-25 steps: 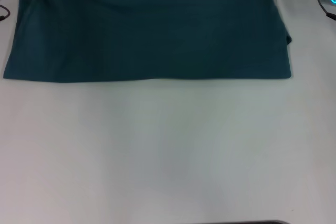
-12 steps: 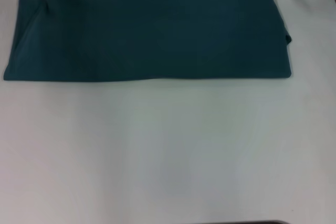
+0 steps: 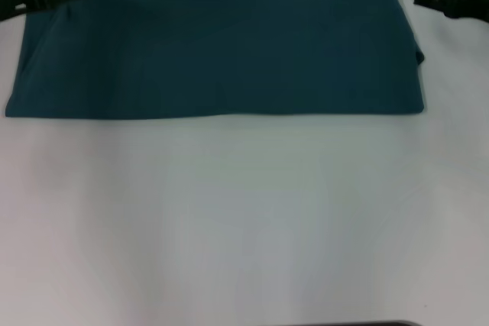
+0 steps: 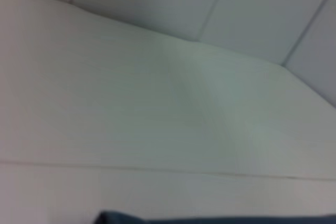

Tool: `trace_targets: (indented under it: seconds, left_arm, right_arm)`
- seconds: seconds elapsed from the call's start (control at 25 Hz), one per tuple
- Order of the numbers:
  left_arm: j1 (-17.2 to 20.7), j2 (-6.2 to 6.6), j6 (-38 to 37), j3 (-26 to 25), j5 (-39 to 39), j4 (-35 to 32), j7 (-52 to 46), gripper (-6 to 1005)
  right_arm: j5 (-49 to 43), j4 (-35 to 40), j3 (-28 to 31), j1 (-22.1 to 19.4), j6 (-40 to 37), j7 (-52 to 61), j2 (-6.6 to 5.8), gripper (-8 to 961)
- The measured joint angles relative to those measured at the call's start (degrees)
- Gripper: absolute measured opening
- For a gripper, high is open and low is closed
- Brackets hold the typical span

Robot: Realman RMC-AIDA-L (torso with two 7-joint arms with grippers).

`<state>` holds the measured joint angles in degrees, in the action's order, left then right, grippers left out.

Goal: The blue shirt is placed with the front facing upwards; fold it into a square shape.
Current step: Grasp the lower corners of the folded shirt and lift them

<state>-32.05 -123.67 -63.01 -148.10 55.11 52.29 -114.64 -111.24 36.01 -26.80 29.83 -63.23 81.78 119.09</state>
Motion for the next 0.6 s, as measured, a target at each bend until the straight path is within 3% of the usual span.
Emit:
trace_targets:
  seconds: [0.08, 0.2, 0.48, 0.6]
  left_arm:
    - [0.9, -0.04, -2.4, 0.0, 0.0, 0.7, -0.4, 917]
    - [2.1, 0.07, -5.1, -0.3, 0.0, 1.1, -0.8, 943]
    - [4.3, 0.23, -5.8, 0.0, 0.1, 1.5, -0.6, 952]
    - [4.8, 0.32, -5.8, 0.0, -0.1, 1.4, -0.5, 952]
  right_arm:
    - [-0.1, 1.1, 0.0, -1.6, -3.0, 2.0, -0.32, 919]
    - [-0.6, 3.0, 0.0, -4.0, -7.5, 7.5, -1.27, 918]
    - [-6.4, 4.3, 0.1, -6.4, -18.8, 26.7, -6.99, 917]
    - [-8.7, 4.0, 0.3, -6.6, -22.1, 32.4, -8.85, 918]
